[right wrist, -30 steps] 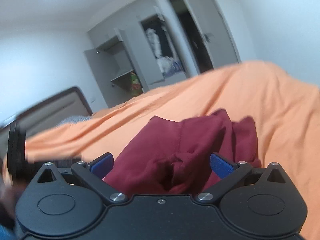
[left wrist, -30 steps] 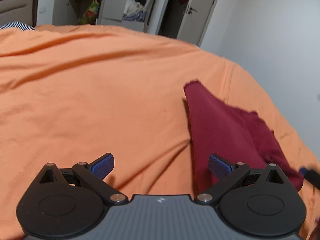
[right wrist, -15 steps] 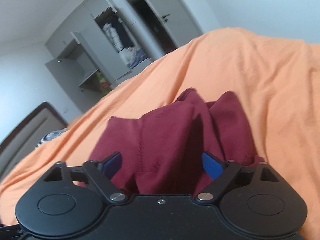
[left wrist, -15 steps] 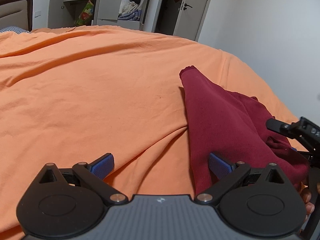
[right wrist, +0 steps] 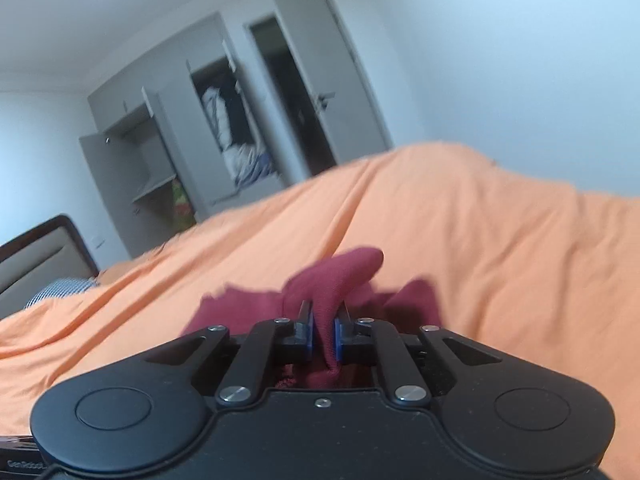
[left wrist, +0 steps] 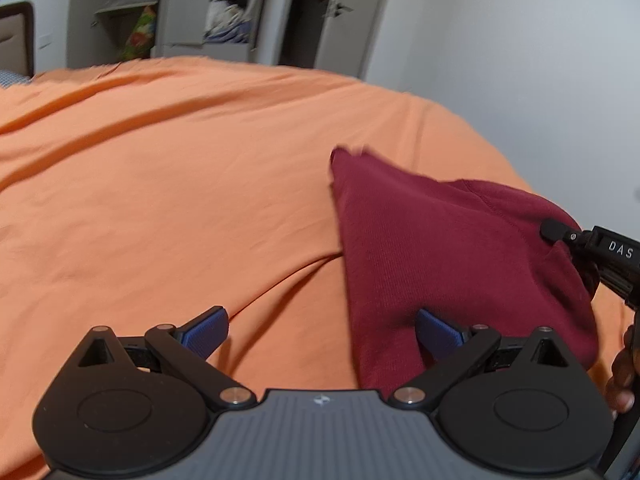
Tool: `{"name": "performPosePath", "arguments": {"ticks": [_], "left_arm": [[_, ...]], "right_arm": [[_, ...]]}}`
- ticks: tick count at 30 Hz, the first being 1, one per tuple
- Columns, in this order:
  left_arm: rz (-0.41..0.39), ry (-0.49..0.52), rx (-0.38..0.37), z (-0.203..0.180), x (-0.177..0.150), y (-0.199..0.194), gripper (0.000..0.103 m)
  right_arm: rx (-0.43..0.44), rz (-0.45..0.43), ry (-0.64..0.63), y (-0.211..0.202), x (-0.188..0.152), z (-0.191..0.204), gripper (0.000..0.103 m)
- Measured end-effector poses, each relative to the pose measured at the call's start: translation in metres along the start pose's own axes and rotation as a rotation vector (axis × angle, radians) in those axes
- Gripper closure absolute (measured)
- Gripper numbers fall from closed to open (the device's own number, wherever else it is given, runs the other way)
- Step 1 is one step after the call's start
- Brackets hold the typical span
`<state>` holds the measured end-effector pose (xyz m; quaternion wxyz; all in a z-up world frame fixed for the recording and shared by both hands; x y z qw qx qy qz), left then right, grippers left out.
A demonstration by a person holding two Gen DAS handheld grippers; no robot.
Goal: Fold small clothes
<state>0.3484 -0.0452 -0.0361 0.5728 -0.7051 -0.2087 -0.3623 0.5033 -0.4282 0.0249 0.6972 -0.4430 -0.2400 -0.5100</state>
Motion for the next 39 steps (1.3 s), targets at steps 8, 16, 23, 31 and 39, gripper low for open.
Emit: {"name": "performPosePath", "arguments": {"ticks": [8, 16, 23, 31, 39], "left_arm": [[0.051, 0.011, -0.027, -0.018, -0.007, 0.022, 0.001], [0.068, 0.002, -0.026, -0.019, -0.015, 0.025, 0.0], [0.067, 0.001, -0.019, -0.021, -0.014, 0.025, 0.0], [0.067, -0.008, -0.023, -0.02, -0.015, 0.023, 0.0], [0.067, -0.009, -0.023, -0.02, -0.015, 0.023, 0.0]], "right_arm": [[-0.09, 0.069, 0.008, 0.013, -0.014, -0.043, 0.094], [-0.106, 0.075, 0.014, 0.015, -0.029, -0.05, 0.087], [-0.108, 0.044, -0.036, -0.003, -0.027, -0.043, 0.048], [-0.028, 0.024, -0.112, -0.035, -0.037, -0.03, 0.008], [-0.08, 0.085, -0.116, -0.039, -0.063, -0.047, 0.005]]}}
Point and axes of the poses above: each gripper's, at about its wrist camera, not at the fingertips, and y roughly the way its jaws point, z to its left, x to its top, the point moved 4 cm from there along y, roughly the way its jaws point, and after that the axes turned 9 degrees about y, right-handed, at the moved point
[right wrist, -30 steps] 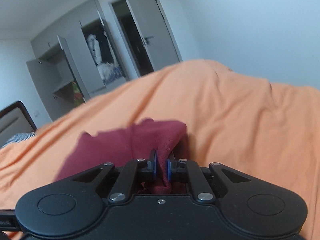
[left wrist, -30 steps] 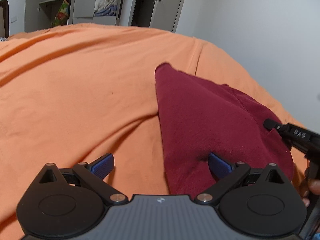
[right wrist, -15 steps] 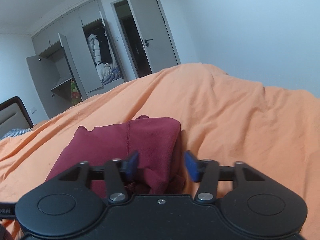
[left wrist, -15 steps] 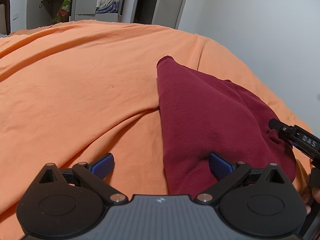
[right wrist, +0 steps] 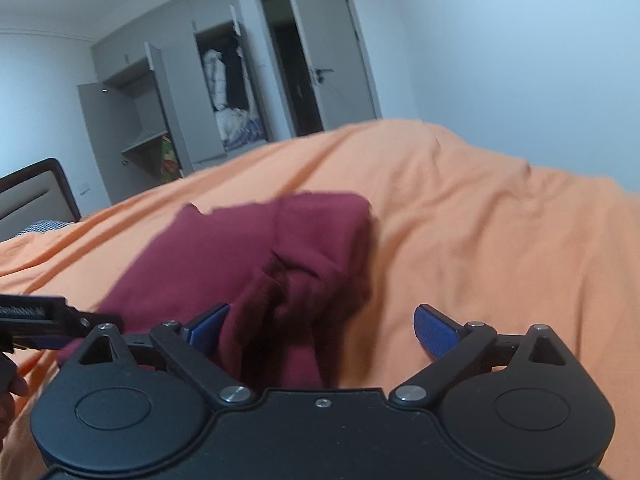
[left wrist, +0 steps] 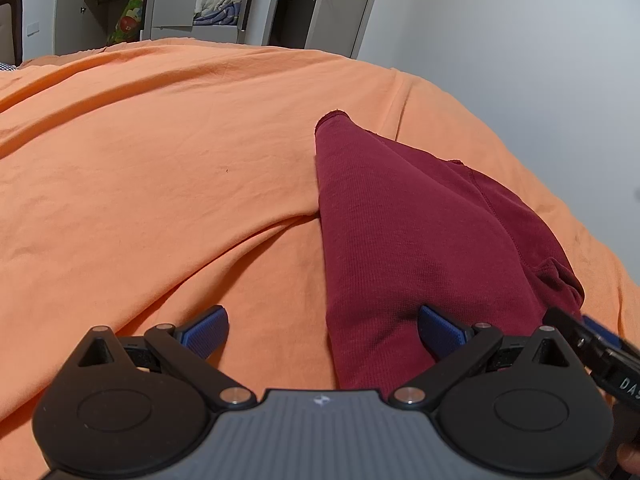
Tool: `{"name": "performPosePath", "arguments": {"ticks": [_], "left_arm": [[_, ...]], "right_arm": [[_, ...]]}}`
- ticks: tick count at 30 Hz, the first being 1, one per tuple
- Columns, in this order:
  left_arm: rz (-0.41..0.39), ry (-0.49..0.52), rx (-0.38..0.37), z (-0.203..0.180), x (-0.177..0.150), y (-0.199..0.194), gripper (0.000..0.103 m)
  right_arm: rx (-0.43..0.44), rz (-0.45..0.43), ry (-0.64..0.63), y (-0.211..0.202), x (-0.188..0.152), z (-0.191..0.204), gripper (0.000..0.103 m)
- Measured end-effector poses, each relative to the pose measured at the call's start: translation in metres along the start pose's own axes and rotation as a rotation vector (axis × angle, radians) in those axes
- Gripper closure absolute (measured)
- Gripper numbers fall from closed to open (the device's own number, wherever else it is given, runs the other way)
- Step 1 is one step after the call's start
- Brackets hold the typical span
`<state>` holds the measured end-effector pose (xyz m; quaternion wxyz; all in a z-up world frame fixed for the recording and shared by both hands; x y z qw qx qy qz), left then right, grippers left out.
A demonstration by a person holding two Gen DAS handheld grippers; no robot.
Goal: Fold small clothes
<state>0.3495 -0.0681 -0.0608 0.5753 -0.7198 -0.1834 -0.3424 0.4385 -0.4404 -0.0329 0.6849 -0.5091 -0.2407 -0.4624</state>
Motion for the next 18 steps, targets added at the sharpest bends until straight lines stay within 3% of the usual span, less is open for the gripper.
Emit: {"name": "performPosePath", "arguments": {"ticks": [6, 9, 14, 18], "left_arm": [[0.006, -0.008, 0.008, 0.0, -0.001, -0.002, 0.0], [0.002, -0.028, 0.014, 0.001, 0.002, -0.01, 0.0], [-0.092, -0.082, 0.003, 0.007, 0.009, -0.021, 0.0], [-0.072, -0.106, 0.007, 0.01, 0.013, -0.011, 0.0]], "right_arm": [[-0.012, -0.003, -0.007, -0.001, -0.008, -0.003, 0.001], [0.02, -0.011, 0.028, -0.005, -0.003, -0.004, 0.001], [0.095, -0.019, 0.086, -0.003, 0.01, -0.004, 0.001], [0.109, -0.028, 0.088, 0.008, 0.021, 0.0, 0.001]]}}
Point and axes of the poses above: each gripper's, at about its wrist camera, not at the fingertips, and y roughly the way its jaws point, z to its left, x to its top, the point moved 4 cm from there along y, roughly the way its jaws point, and after that the axes turned 9 degrees about y, right-handed, at the moved point
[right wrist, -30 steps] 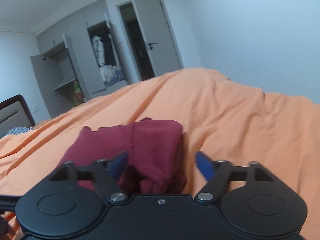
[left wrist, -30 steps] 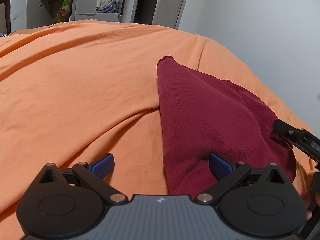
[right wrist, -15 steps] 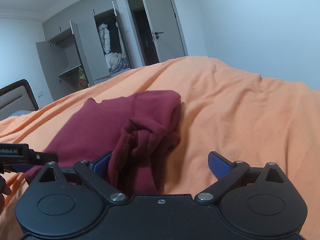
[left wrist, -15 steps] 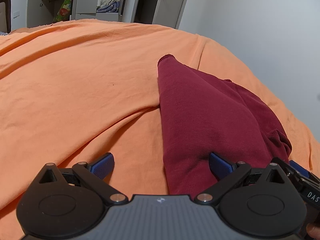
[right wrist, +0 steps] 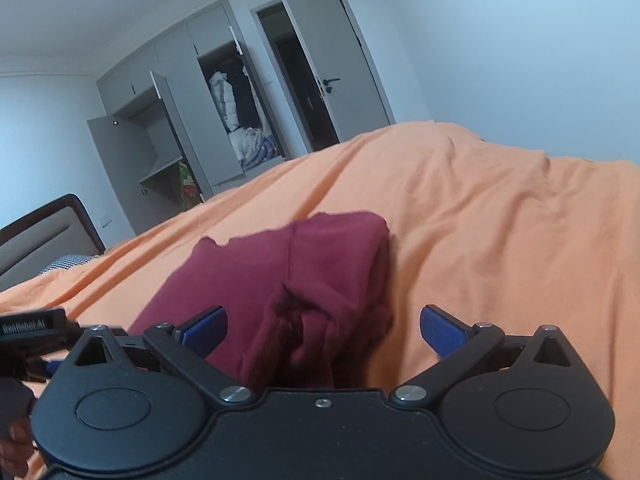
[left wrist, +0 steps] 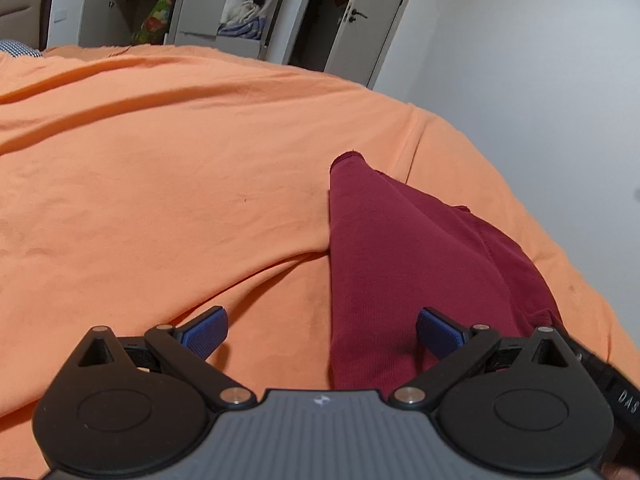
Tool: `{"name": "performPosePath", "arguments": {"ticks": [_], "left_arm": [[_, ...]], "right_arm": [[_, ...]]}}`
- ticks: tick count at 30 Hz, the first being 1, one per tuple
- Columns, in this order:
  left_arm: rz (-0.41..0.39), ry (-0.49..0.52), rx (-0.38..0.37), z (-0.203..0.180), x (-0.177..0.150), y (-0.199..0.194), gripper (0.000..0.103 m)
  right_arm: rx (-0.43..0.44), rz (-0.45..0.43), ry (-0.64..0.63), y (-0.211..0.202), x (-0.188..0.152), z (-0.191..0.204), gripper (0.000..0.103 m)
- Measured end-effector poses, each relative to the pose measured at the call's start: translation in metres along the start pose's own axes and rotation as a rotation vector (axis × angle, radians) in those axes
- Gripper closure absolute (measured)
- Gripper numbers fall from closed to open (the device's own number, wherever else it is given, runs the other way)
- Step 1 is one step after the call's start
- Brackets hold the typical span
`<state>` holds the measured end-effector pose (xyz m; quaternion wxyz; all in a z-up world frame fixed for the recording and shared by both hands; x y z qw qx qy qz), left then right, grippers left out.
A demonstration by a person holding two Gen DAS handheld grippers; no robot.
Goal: Fold small clothes
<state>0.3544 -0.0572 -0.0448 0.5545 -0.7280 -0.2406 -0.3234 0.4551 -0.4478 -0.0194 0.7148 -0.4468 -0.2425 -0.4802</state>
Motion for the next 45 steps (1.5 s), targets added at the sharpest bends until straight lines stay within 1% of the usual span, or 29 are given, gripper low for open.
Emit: {"name": "performPosePath", "arguments": {"ticks": [6, 11, 15, 26, 29, 31, 32, 34, 36, 38, 39, 40, 41, 42, 44, 45], "left_arm": [[0.012, 0.014, -0.016, -0.006, 0.008, 0.015, 0.0], [0.03, 0.008, -0.028, -0.006, 0.005, 0.023, 0.0], [0.035, -0.005, -0.04, -0.003, 0.003, 0.027, 0.0], [0.036, -0.008, -0.044, -0.002, 0.0, 0.029, 0.0], [0.037, -0.01, -0.05, -0.002, 0.0, 0.029, 0.001], [0.042, -0.018, -0.064, -0.001, 0.002, 0.029, 0.001], [0.045, -0.022, -0.076, -0.001, 0.003, 0.029, 0.001], [0.05, -0.024, -0.108, -0.002, 0.004, 0.028, 0.006], [0.052, -0.016, -0.139, -0.006, 0.006, 0.028, 0.011], [0.056, -0.006, -0.168, -0.01, 0.008, 0.029, 0.022], [0.061, -0.004, -0.181, -0.012, 0.009, 0.03, 0.026], [0.068, -0.002, -0.198, -0.014, 0.01, 0.031, 0.034], [0.074, -0.001, -0.206, -0.016, 0.011, 0.031, 0.035], [0.078, 0.005, -0.194, -0.018, 0.011, 0.032, 0.036], [0.085, 0.021, -0.183, -0.021, 0.012, 0.032, 0.046], [0.083, 0.022, -0.182, -0.022, 0.013, 0.031, 0.048]], "right_arm": [[0.007, 0.016, 0.03, 0.027, 0.015, -0.004, 0.001], [-0.01, 0.06, 0.058, 0.042, 0.008, -0.013, 0.001], [-0.014, 0.055, 0.049, 0.043, 0.0, -0.015, 0.001], [-0.009, 0.05, 0.053, 0.041, -0.003, -0.015, 0.001], [-0.016, 0.044, 0.049, 0.04, -0.003, -0.014, 0.004], [-0.013, 0.045, 0.05, 0.038, -0.003, -0.013, 0.012], [-0.008, 0.048, 0.052, 0.037, -0.003, -0.012, 0.014], [0.001, 0.052, 0.05, 0.035, -0.003, -0.008, 0.021], [-0.001, 0.052, 0.049, 0.034, -0.002, -0.006, 0.024], [-0.003, 0.052, 0.062, 0.033, -0.001, -0.005, 0.027], [-0.005, 0.052, 0.071, 0.033, -0.001, -0.005, 0.029], [-0.008, 0.053, 0.078, 0.033, 0.0, -0.006, 0.031], [-0.01, 0.053, 0.083, 0.033, 0.001, -0.005, 0.032], [-0.011, 0.053, 0.084, 0.032, 0.001, -0.004, 0.034], [-0.019, 0.054, 0.075, 0.03, 0.001, -0.001, 0.037], [-0.029, 0.056, 0.066, 0.029, 0.001, 0.001, 0.04]]}}
Point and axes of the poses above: each gripper's, at about its wrist camera, not at the fingertips, and y roughly the way its jaws point, z to its left, x to its top, the point moved 4 cm from there along y, roughly the way its jaws point, and after that the axes turned 9 degrees about y, right-handed, at the moved point
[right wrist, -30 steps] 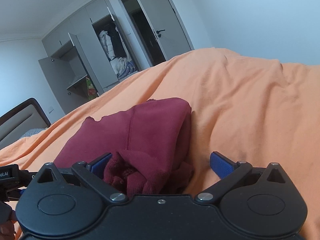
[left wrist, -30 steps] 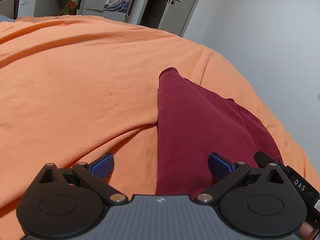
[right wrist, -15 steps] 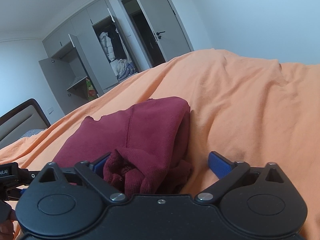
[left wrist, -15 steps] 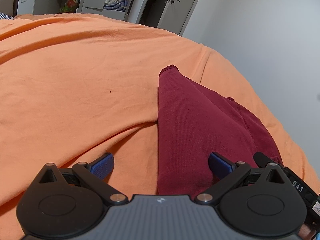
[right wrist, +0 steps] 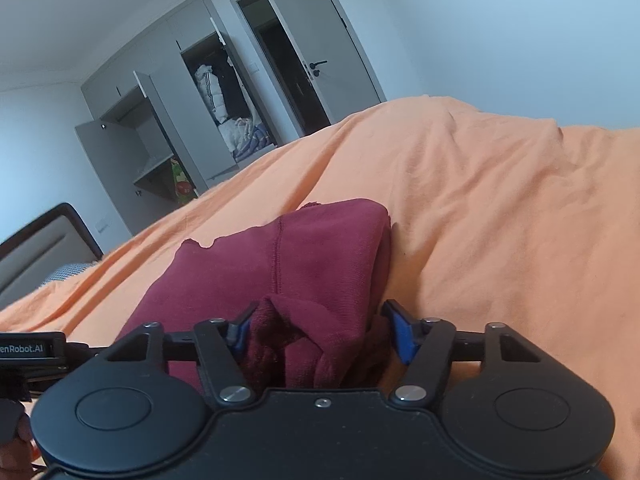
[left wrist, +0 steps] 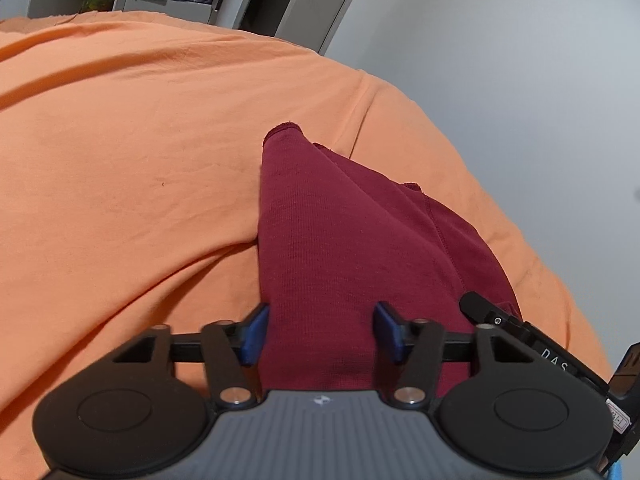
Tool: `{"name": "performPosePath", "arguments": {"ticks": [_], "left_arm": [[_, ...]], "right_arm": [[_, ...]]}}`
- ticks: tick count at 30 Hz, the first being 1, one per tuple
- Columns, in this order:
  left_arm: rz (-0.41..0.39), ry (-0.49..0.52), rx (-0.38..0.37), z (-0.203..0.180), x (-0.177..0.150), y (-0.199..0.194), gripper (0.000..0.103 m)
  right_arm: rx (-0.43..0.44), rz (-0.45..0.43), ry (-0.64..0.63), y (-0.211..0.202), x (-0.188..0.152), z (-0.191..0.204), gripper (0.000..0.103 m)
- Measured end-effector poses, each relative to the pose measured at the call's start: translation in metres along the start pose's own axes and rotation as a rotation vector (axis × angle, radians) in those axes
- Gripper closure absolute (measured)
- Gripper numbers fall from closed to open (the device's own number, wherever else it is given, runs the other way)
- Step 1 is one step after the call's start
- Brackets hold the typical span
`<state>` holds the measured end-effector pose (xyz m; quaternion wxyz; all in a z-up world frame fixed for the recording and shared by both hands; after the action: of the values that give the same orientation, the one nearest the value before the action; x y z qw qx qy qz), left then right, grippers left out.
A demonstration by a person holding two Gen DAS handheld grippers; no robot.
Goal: Fold small clothes
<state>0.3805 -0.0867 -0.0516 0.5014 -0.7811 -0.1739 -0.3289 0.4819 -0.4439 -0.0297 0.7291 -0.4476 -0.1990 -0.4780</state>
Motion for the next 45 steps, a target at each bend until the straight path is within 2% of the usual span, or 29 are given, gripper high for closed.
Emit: {"name": "performPosePath", "arguments": {"ticks": [2, 5, 8, 9, 14, 18, 20, 25, 27, 29, 30, 32, 33, 35, 39, 45], "left_arm": [[-0.004, 0.002, 0.002, -0.001, 0.0, -0.002, 0.058], [-0.015, 0.003, 0.006, -0.002, 0.0, -0.005, 0.066], [-0.037, 0.008, 0.008, -0.005, 0.002, -0.014, 0.07], [-0.046, 0.015, 0.008, -0.007, 0.004, -0.018, 0.07], [-0.068, 0.009, 0.002, -0.005, 0.004, -0.033, 0.073], [-0.07, -0.028, 0.012, 0.009, -0.005, -0.044, 0.073], [-0.065, -0.06, 0.01, 0.018, -0.01, -0.048, 0.073], [-0.044, -0.059, 0.02, 0.017, -0.014, -0.042, 0.07], [-0.036, -0.062, 0.027, 0.017, -0.01, -0.038, 0.066], [-0.03, -0.064, 0.034, 0.017, -0.009, -0.035, 0.064], [-0.027, -0.065, 0.035, 0.018, -0.01, -0.034, 0.064], [-0.028, -0.057, 0.035, 0.018, -0.011, -0.036, 0.068], [-0.034, -0.05, 0.036, 0.017, -0.011, -0.04, 0.069], [-0.046, -0.026, 0.051, 0.011, -0.007, -0.043, 0.072], [-0.093, 0.033, 0.076, 0.0, 0.004, -0.056, 0.073], [-0.179, 0.066, 0.134, 0.003, 0.025, -0.08, 0.073]], "right_arm": [[-0.017, -0.005, -0.027, -0.003, -0.001, 0.006, 0.046], [-0.033, -0.029, -0.087, -0.009, -0.002, 0.014, 0.056], [-0.05, -0.048, -0.137, -0.015, -0.001, 0.024, 0.062], [-0.036, -0.048, -0.158, -0.017, -0.002, 0.028, 0.069], [-0.013, -0.056, -0.299, -0.027, -0.011, 0.06, 0.069], [0.036, -0.031, -0.282, -0.03, -0.016, 0.068, 0.069], [0.039, -0.026, -0.279, -0.029, -0.017, 0.065, 0.065], [0.014, 0.006, -0.171, -0.019, -0.012, 0.045, 0.037], [0.012, 0.027, -0.099, -0.015, -0.01, 0.033, 0.03], [0.028, 0.061, -0.02, -0.009, -0.012, 0.023, 0.03], [0.039, 0.076, 0.016, -0.006, -0.012, 0.019, 0.031], [0.053, 0.086, 0.048, -0.004, -0.011, 0.016, 0.046], [0.065, 0.087, 0.046, -0.005, -0.011, 0.018, 0.058], [0.071, 0.059, -0.003, -0.011, -0.009, 0.029, 0.066], [0.093, -0.018, -0.129, -0.024, -0.002, 0.059, 0.071], [0.143, -0.086, -0.181, -0.022, 0.012, 0.093, 0.071]]}}
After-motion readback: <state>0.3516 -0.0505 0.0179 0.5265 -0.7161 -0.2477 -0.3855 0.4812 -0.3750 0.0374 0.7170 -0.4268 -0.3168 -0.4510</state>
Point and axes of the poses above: each gripper's, at about its wrist camera, not at the fingertips, and y roughly the way its jaws point, z to its left, x to its top, the point moved 4 cm from there along y, roughly the way its jaws point, and after that the axes turned 9 degrees about y, right-handed, at the moved point
